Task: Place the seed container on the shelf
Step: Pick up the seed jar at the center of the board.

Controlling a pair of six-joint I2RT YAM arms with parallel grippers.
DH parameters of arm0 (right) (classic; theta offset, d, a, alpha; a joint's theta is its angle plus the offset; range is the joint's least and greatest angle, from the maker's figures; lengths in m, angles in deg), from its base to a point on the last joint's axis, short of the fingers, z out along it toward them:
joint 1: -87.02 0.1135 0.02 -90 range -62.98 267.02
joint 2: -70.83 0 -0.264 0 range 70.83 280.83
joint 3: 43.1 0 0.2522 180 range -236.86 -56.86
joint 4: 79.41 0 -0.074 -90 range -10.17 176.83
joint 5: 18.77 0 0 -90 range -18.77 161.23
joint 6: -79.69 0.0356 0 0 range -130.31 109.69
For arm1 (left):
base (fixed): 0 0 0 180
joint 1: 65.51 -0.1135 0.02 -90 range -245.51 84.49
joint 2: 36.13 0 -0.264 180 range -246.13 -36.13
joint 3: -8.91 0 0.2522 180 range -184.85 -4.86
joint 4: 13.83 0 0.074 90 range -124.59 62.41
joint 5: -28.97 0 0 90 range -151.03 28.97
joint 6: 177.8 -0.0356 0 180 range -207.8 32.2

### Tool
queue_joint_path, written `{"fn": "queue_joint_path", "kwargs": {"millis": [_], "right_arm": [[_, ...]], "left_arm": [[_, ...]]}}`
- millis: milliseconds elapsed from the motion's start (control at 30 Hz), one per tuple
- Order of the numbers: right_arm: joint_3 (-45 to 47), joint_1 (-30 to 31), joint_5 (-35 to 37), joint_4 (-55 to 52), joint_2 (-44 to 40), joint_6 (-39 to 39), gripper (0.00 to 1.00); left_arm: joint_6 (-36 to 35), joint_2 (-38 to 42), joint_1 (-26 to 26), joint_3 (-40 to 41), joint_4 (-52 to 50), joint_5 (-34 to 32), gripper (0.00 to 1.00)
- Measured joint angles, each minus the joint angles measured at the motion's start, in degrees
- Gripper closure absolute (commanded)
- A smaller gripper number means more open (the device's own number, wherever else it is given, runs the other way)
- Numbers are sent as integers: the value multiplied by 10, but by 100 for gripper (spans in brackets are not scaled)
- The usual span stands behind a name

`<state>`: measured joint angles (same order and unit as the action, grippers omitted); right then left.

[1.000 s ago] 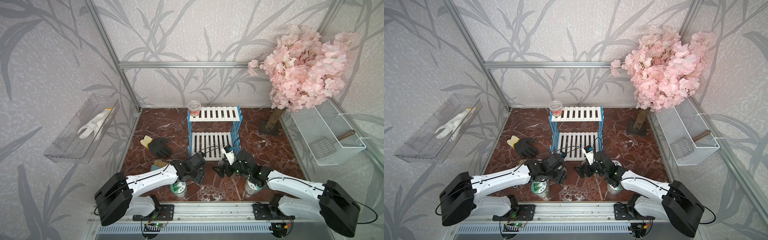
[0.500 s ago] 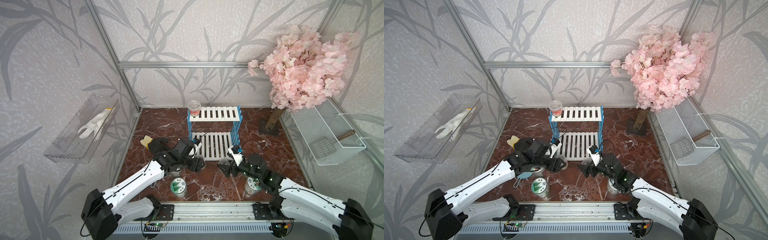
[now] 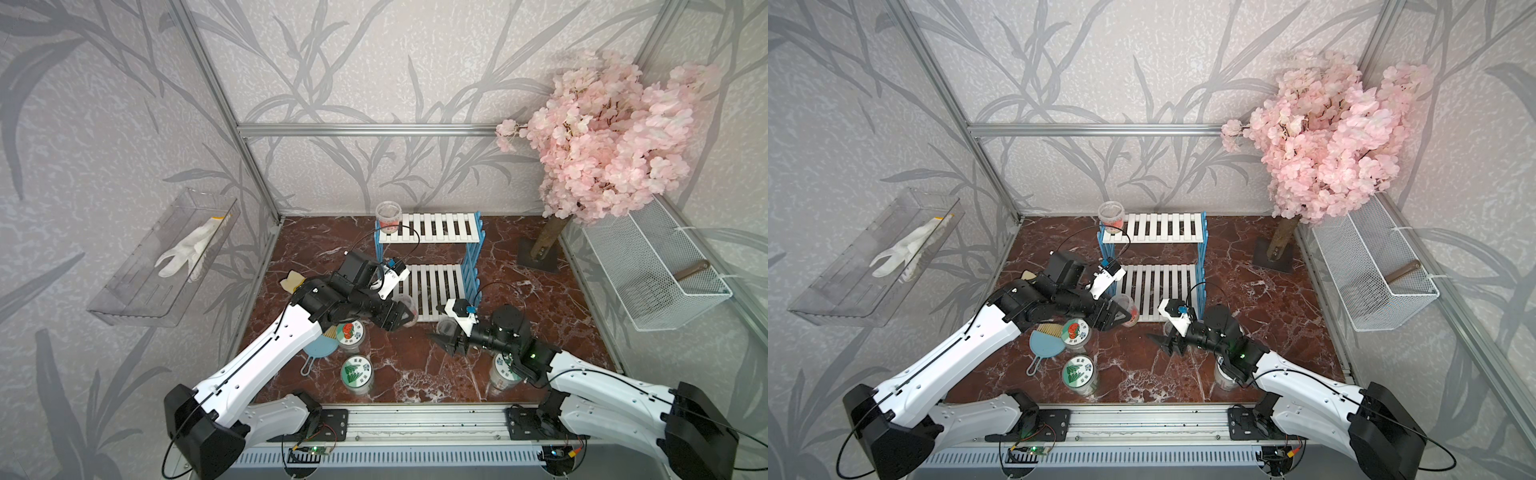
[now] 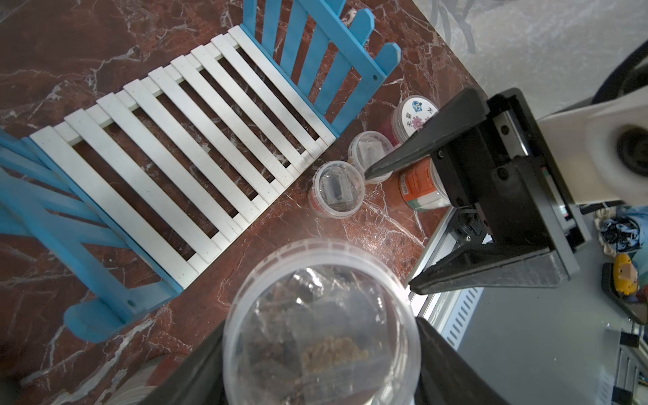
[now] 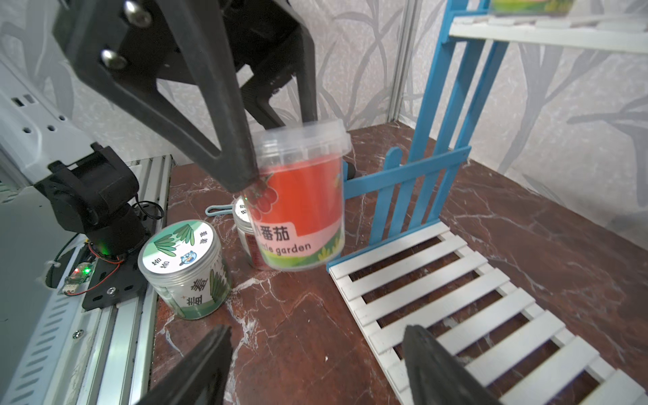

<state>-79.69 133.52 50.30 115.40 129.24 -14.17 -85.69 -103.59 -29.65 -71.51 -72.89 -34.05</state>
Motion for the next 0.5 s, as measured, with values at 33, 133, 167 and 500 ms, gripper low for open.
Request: {"fn": "queue_joint_path", "kwargs": {"millis": [33,133,167,500], "right_arm": [[-3,0,-9,12,11,-4,22],[-18,1,-37,50,49,-9,24],[-25,1,-42,64,62,-9,24],[-71,6,-73,148,145,-5,17]], "left_arm": [[-11,-2,0,-6,-6,3,25],[-40,-7,0,-18,-23,13,25],[-49,-8,0,-21,-28,16,25],[-95,-17,0,-43,-69,19,24]]}}
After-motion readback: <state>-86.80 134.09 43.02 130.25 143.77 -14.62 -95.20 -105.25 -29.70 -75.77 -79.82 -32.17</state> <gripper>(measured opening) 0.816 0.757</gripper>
